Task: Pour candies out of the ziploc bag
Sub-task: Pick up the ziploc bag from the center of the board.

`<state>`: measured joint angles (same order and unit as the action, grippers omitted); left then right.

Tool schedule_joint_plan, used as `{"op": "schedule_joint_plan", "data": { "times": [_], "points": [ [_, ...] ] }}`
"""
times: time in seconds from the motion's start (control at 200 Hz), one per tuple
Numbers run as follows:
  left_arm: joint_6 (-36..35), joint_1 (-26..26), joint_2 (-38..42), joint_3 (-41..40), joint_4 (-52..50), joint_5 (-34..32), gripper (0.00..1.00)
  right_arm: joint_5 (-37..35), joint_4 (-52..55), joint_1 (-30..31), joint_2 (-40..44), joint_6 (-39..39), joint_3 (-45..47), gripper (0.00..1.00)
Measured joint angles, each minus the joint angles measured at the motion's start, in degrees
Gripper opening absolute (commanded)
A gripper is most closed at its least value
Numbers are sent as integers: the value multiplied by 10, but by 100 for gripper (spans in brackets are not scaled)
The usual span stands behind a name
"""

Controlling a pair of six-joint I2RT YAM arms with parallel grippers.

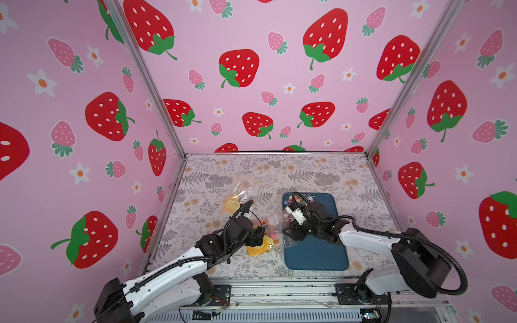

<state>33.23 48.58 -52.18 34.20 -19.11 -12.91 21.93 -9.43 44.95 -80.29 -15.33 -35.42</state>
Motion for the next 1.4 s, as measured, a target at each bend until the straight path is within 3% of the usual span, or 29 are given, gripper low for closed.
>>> {"op": "schedule_joint_plan", "data": {
  "times": [0.18, 0.47, 1.401],
  "points": [
    [0, 0, -5, 0, 2, 1, 89, 47, -11, -35, 12, -9, 0, 64],
    [0, 0, -14, 0, 3, 5, 89, 152, -34, -47, -79, -49, 0, 64],
    [-2, 0, -17, 0, 3, 5, 89, 216, -17, -14, -106, -35, -13, 57]
  ]
}}
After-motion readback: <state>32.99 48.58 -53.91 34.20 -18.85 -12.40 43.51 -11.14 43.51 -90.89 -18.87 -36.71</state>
